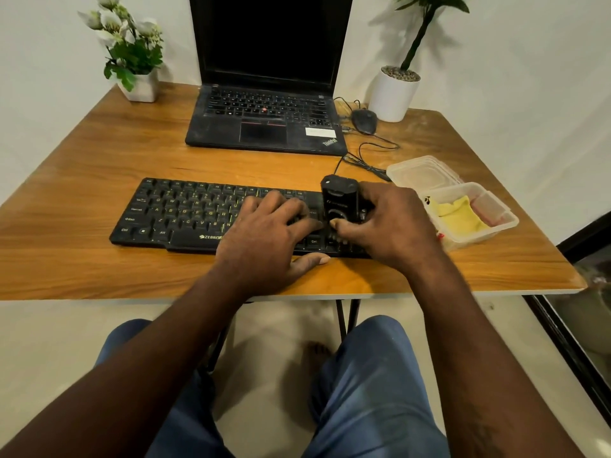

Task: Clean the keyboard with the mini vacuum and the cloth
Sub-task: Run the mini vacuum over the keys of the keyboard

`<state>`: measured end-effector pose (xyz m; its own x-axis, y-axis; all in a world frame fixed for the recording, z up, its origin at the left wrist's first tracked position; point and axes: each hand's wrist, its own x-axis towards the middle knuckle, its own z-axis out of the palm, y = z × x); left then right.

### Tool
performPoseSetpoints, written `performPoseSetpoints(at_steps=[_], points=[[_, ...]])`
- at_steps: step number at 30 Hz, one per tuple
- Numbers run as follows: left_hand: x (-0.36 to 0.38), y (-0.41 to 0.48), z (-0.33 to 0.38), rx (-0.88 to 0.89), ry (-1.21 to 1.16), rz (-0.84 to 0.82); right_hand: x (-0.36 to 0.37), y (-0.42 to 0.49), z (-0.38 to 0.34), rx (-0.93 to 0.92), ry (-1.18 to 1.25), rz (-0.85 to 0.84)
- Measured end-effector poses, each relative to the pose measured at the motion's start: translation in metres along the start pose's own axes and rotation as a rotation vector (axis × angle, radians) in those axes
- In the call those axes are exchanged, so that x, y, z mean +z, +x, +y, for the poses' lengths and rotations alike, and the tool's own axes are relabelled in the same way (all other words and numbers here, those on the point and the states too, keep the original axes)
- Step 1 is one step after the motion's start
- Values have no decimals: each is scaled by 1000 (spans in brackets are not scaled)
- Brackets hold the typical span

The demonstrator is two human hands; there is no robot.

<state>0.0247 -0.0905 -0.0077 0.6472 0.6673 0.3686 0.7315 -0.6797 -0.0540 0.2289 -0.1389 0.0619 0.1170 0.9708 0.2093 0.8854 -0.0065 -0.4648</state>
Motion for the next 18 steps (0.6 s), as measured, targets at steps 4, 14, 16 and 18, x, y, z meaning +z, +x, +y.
performPoseSetpoints(at_steps=[4,14,16,18], points=[[0,-1,0,2,2,24,0,2,4,1,4,131],[1,0,0,-8,-5,3,4,-16,20,6,129,188],[1,0,0,-9,-3,10,7,-23,16,-57,174,88],[1,0,0,-6,-3,9,13,-22,21,-37,115,135]])
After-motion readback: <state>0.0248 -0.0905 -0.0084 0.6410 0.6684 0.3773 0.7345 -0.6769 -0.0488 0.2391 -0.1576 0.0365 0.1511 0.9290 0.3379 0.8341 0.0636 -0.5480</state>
